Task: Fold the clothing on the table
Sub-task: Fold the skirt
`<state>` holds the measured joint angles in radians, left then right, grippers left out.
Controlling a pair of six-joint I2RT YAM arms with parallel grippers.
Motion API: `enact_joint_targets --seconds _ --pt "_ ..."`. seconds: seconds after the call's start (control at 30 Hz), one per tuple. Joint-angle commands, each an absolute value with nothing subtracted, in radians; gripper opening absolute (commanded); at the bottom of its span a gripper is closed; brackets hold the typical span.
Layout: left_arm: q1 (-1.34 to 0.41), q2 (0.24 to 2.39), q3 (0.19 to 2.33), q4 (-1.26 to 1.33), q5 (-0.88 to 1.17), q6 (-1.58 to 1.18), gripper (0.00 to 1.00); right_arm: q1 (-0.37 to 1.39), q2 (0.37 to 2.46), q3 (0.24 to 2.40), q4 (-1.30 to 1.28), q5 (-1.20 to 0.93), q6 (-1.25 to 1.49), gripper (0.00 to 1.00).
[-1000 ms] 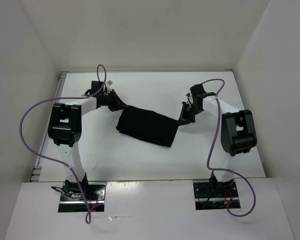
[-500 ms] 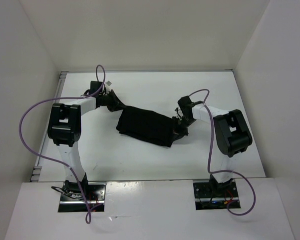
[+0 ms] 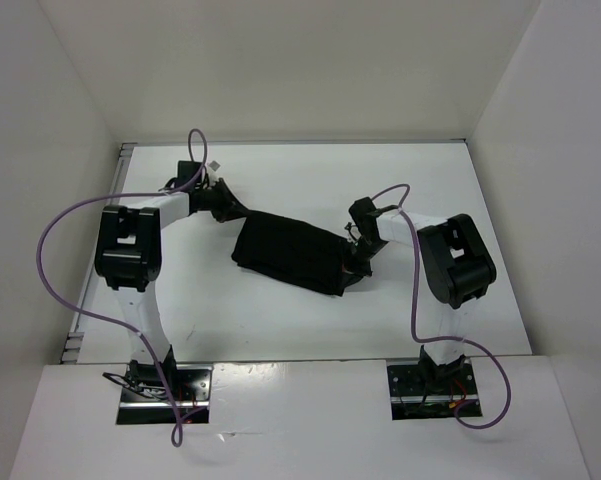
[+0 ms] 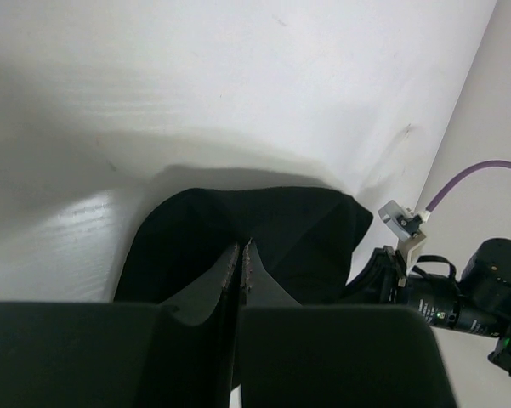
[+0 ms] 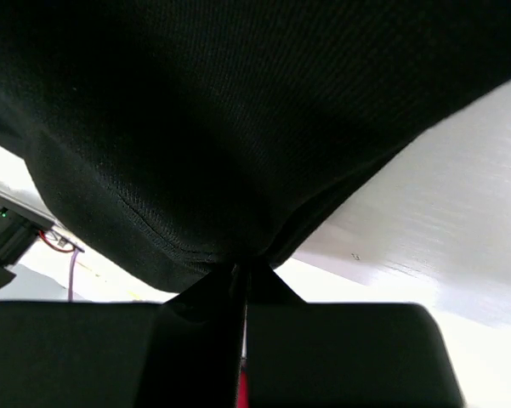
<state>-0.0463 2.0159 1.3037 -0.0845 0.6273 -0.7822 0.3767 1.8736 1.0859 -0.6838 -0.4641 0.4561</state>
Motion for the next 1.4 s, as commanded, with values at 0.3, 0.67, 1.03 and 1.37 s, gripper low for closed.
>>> enact_joint_targets --seconds 0.3,0.67,1.03,1.37 --pt "-0.015 2.140 1.511 -0.034 0.684 -0.795 0.00 0.387 1.899 1.040 -0.703 -0.353 0.457 0.00" --pt "-0.006 2.065 1.405 -0.124 0.736 -0.744 0.54 0.364 1.833 1.117 -0.712 -0.325 0.500 0.19" --pt "0.017 1.766 1.189 -0.236 0.632 -0.669 0.57 0.288 1.779 1.269 -0.712 -0.307 0.537 0.31" --pt "0.017 1.772 1.049 -0.236 0.629 -0.650 0.17 0.279 1.847 1.356 -0.672 -0.327 0.546 0.31"
